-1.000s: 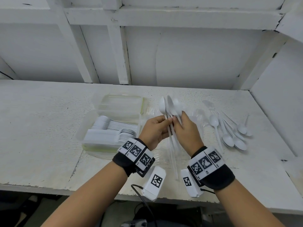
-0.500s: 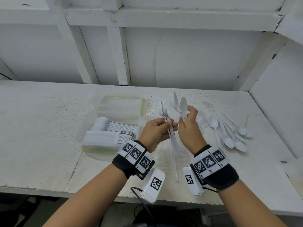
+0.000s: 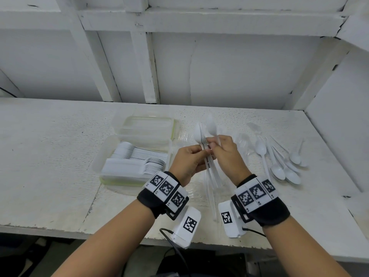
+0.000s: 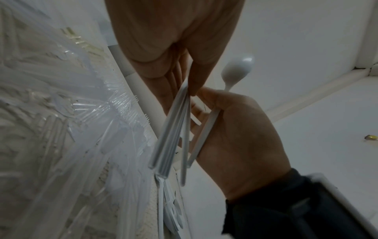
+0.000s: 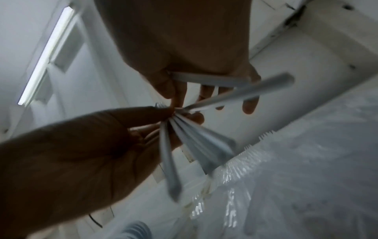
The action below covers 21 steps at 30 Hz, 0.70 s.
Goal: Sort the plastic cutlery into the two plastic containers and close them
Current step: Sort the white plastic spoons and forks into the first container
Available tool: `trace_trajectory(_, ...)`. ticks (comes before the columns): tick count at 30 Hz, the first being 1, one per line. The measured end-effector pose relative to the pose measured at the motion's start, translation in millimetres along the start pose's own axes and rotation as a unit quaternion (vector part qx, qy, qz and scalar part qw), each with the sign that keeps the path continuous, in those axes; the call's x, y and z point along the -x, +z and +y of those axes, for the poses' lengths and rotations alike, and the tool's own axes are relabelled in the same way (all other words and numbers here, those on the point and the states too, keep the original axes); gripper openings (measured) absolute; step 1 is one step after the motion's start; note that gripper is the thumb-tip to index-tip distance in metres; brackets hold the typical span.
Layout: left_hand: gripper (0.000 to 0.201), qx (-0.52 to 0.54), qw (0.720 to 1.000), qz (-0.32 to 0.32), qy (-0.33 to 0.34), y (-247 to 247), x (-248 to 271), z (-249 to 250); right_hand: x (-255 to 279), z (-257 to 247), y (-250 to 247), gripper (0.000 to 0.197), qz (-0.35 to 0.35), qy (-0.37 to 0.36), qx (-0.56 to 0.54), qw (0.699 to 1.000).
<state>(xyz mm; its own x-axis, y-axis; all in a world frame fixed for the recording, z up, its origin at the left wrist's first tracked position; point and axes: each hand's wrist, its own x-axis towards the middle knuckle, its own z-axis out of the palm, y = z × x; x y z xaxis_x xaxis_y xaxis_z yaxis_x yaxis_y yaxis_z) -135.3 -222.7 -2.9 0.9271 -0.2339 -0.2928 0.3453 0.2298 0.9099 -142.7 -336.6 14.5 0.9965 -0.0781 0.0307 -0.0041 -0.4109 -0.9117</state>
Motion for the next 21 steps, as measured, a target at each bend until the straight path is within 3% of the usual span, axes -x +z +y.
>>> trace_trajectory(4,0.025,0.019,1.000,-0.012,-0.004,2.1,2.4,0.4,0.2,-3.4,-4.2,0.030,-0.053,0.033,-0.120,0.991)
trace_trajectory(12,0.017,0.057,0.998,-0.022,-0.018,-0.5,4.2,1.9,-1.2,-3.3,-10.0,0.027,-0.096,0.051,-0.126,0.986)
trace_trajectory(17,0.013,0.053,0.998,-0.017,-0.015,-2.5,2.2,2.5,-2.3,2.1,-9.4,0.025,0.059,-0.020,-0.041,0.997)
trace_trajectory(21,0.014,0.057,0.998,-0.006,-0.004,-3.9,2.0,2.0,-1.0,13.4,-2.4,0.012,0.071,-0.034,-0.008,0.997)
